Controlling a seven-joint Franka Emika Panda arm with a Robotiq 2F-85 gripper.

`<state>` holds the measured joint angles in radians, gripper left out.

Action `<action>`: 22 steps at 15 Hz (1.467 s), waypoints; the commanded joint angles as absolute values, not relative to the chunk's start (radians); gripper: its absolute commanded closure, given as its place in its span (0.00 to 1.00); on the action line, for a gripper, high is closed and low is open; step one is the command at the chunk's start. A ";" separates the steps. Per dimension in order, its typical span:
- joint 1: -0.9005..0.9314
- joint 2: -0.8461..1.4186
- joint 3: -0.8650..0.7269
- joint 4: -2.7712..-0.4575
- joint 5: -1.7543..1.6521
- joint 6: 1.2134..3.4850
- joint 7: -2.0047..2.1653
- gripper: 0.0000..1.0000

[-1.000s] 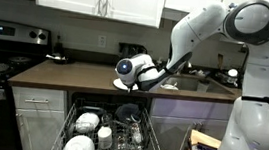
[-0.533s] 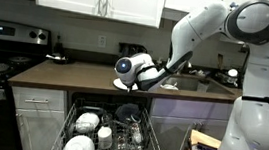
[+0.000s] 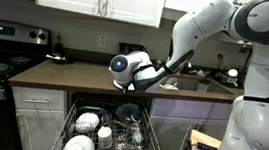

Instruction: Get the rightmost plate on the plate dryer then put it on the counter

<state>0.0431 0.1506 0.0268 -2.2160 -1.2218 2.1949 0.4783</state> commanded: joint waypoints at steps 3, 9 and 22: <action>0.065 0.106 0.066 -2.241 -1.133 2.230 0.377 0.35; 0.080 0.084 0.090 -2.256 -1.047 2.273 0.306 0.20; 0.112 0.018 0.118 -2.288 -0.975 2.308 0.210 0.00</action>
